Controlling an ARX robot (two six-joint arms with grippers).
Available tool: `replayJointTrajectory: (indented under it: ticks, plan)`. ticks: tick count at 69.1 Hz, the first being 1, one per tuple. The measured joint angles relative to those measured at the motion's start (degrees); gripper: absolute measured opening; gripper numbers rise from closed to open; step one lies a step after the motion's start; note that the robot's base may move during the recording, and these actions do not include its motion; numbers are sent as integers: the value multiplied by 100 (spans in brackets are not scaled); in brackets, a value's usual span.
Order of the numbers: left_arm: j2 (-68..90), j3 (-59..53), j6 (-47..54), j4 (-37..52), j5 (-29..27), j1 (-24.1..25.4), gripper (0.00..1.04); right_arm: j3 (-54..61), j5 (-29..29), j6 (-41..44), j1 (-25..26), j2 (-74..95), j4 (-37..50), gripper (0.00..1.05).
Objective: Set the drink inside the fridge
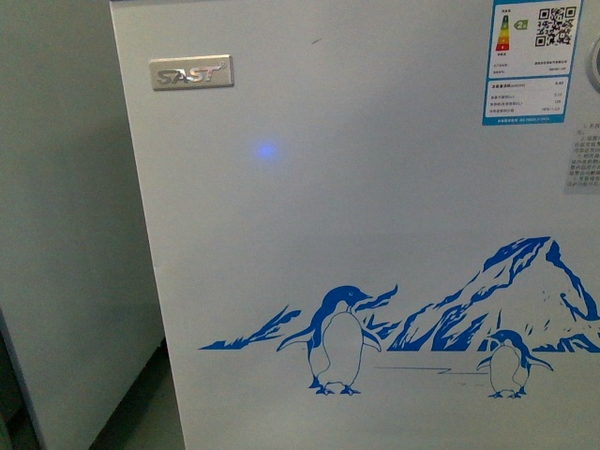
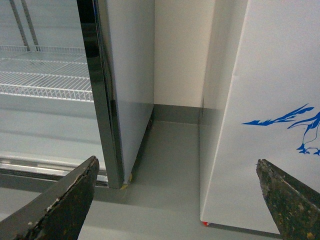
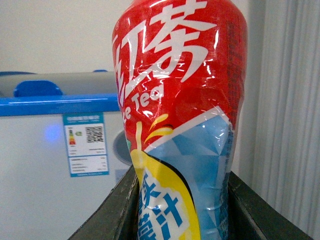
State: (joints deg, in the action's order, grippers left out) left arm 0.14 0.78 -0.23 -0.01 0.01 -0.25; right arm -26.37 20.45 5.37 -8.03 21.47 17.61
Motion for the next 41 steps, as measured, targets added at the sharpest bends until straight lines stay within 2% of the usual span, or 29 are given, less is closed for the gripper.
replayJointTrajectory:
  ticks: [2,9,21,30,41]
  plan:
    - [0,0,0,0,0,0,97,15,125,168,-236,2,105,37]
    - [0,0,0,0,0,0,97,87,273,398,-546,7,192,37]
    - [0,0,0,0,0,0,97,173,527,608,-656,15,289,37]
    - [0,0,0,0,0,0,97,190,328,605,-348,-4,243,37]
    - [0,0,0,0,0,0,97,192,48,476,293,-48,136,37]
